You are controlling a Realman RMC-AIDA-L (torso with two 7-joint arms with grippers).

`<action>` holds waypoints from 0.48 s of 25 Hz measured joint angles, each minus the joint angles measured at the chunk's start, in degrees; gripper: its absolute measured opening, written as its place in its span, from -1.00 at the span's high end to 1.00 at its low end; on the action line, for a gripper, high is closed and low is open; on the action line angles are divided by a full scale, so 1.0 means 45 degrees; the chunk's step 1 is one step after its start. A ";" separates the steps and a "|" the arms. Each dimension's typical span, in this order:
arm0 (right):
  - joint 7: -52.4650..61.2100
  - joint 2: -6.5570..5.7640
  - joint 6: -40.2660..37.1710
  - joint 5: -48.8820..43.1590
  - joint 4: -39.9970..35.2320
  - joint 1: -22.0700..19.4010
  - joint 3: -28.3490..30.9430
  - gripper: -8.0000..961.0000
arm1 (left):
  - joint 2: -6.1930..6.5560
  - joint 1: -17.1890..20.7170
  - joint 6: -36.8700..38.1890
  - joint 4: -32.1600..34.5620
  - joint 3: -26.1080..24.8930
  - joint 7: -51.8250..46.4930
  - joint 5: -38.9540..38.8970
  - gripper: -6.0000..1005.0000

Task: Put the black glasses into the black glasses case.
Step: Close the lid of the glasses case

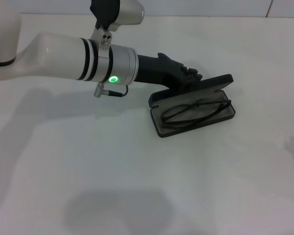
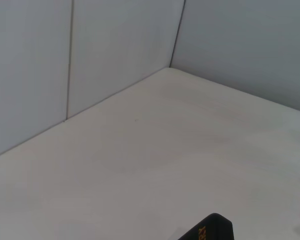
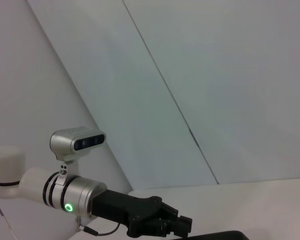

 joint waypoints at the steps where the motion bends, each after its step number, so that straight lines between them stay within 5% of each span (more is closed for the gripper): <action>1: -0.0006 0.0000 0.0000 0.0000 0.0022 0.0011 0.0000 0.53 | -0.0013 0.0000 -0.0022 -0.0004 0.0002 -0.0001 0.0007 0.69; 12: -0.0061 0.0000 -0.0001 0.0001 0.0187 0.0024 -0.0001 0.50 | -0.0084 0.0024 -0.0151 -0.0066 0.0106 -0.0056 0.0128 0.70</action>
